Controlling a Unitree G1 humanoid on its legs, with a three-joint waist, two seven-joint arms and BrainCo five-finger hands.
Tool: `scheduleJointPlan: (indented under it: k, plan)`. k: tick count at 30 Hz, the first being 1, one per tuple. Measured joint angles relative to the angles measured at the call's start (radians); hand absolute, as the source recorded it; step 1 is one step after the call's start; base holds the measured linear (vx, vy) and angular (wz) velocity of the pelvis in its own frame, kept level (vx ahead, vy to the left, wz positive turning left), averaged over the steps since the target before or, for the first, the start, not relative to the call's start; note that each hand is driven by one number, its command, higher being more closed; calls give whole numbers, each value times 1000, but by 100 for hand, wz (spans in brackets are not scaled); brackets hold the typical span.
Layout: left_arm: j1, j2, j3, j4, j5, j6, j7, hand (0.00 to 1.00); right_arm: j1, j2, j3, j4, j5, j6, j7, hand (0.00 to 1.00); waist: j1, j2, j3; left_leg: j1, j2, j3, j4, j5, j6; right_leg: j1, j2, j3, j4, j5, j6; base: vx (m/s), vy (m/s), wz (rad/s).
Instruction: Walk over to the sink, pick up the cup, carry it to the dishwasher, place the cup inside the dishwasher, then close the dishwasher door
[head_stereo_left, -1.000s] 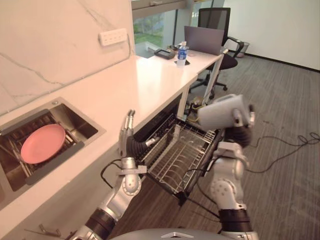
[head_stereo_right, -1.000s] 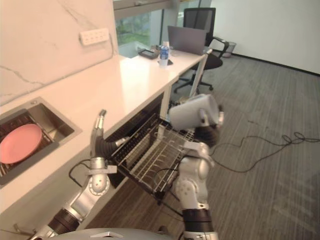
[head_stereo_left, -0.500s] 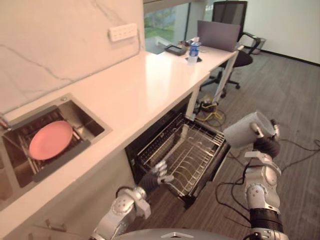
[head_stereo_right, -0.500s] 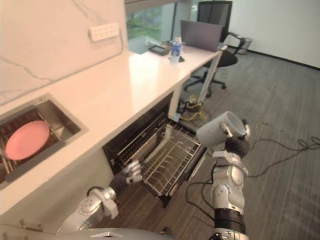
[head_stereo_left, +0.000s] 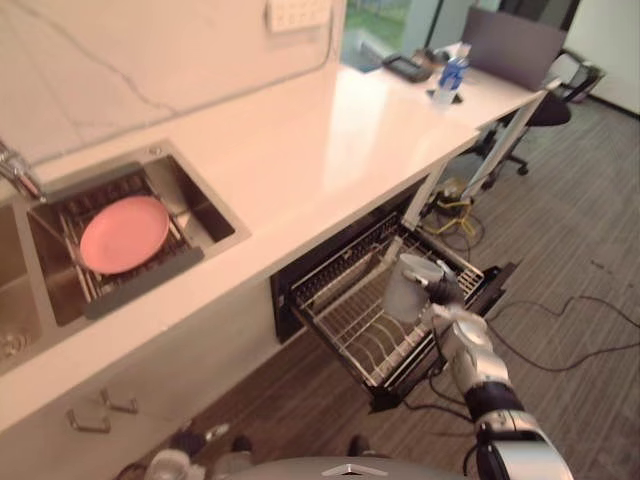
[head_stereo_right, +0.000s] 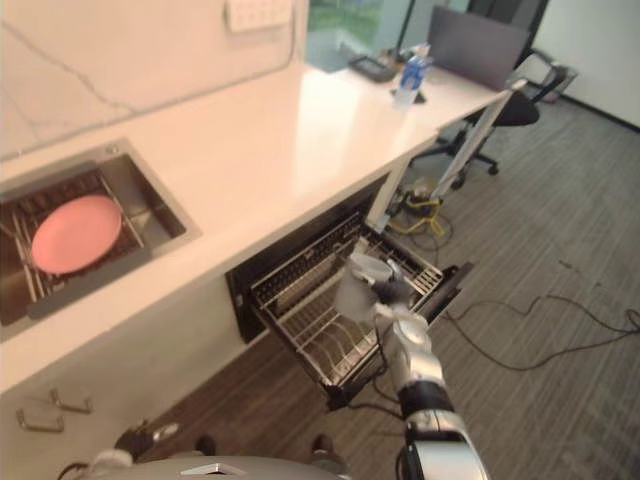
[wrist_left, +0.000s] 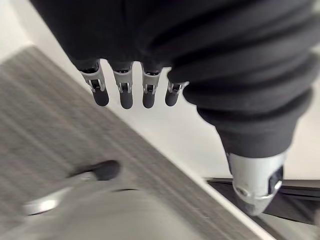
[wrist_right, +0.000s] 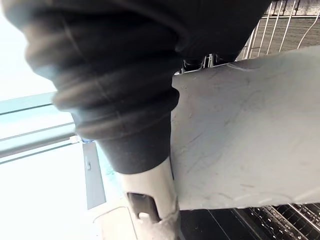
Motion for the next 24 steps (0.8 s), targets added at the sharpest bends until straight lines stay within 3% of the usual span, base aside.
scheduleJointPlan:
  k: [4,6,11,14,16,21,24]
  plan:
    - [-55,21,101,13,-231,3,35,0,-206,-85,67,114,-26,30,11,100,71,-48,149,-155,28,-46,88,3,-5,-104,16,-43,54,-5,-27,-98,-47,34]
    - [-83,22,119,-1,-303,-12,41,0,-252,-97,74,118,-29,41,20,100,85,-56,192,-192,32,-77,103,12,-12,-124,19,-71,69,-11,-36,-32,-40,42]
    - [-117,29,148,-70,-348,-31,58,0,-331,-123,118,203,-80,115,34,100,119,-61,233,-280,33,-132,107,41,-17,-201,16,-103,137,-46,-47,-37,-23,34]
    - [-136,41,146,-67,-293,-41,72,0,-365,-128,155,293,-102,165,54,100,131,-60,237,-317,33,-148,103,55,-17,-254,5,-112,203,-81,-50,-43,-25,24]
    - [-157,42,138,-60,-266,-55,73,0,-400,-136,158,328,-108,185,55,100,133,-54,242,-331,33,-154,82,73,-16,-286,1,-111,234,-95,-56,-69,-36,14]
    - [-276,19,27,-29,-226,-92,98,0,-577,-178,232,431,-174,205,54,100,135,1,278,-374,35,-134,34,121,-5,-384,-13,-85,298,-101,-62,-104,-28,-5]
    - [-324,-13,-34,-28,-266,-85,47,0,-636,-181,232,446,-180,231,52,100,142,36,298,-400,29,-118,35,135,-6,-436,-26,-66,333,-103,-61,-61,-17,-11]
